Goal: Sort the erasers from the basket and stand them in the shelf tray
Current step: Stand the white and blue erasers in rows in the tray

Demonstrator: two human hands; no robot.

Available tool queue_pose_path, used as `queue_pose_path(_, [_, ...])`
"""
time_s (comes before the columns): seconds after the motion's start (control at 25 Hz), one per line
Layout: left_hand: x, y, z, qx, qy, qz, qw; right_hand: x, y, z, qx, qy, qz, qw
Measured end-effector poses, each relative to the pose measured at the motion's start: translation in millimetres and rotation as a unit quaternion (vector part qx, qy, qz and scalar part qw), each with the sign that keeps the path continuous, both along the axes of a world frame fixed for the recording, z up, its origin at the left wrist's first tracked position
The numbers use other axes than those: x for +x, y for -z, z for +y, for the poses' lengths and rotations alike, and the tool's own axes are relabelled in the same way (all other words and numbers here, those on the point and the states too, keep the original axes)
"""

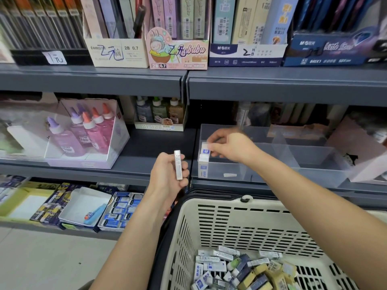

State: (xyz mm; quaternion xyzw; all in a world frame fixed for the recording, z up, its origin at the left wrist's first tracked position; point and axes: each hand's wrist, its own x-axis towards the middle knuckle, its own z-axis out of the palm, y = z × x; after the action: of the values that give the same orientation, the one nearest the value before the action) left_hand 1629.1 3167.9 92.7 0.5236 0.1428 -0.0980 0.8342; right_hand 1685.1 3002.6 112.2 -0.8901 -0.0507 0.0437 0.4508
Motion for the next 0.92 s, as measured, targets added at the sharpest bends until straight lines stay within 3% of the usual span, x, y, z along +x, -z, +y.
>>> queue_pose_path(0.2, [1, 7, 0, 0.074, -0.002, -0.056, 0.996, -2, 7, -1, -0.092, -0.045, 0.013, 0.995])
queue_pose_path(0.32, [3, 10, 3, 0.084, 0.011, -0.088, 0.993, -10, -3, 2, -0.132, -0.022, -0.072, 0.988])
queue_pose_path(0.4, [2, 9, 2, 0.085, 0.022, -0.113, 0.990, -17, -12, 6, -0.082, -0.035, -0.095, 0.991])
queue_pose_path(0.68, [-5, 5, -4, 0.076, 0.048, -0.133, 0.987, -27, -24, 6, 0.099, -0.108, -0.024, 0.989])
queue_pose_path(0.84, [-4, 6, -8, 0.097, 0.049, -0.150, 0.983, -28, -24, 1, 0.154, -0.105, 0.006, 0.982])
queue_pose_path(0.92, [-3, 9, -10, 0.127, 0.024, -0.166, 0.978, -28, -24, 1, 0.137, -0.103, -0.003, 0.985])
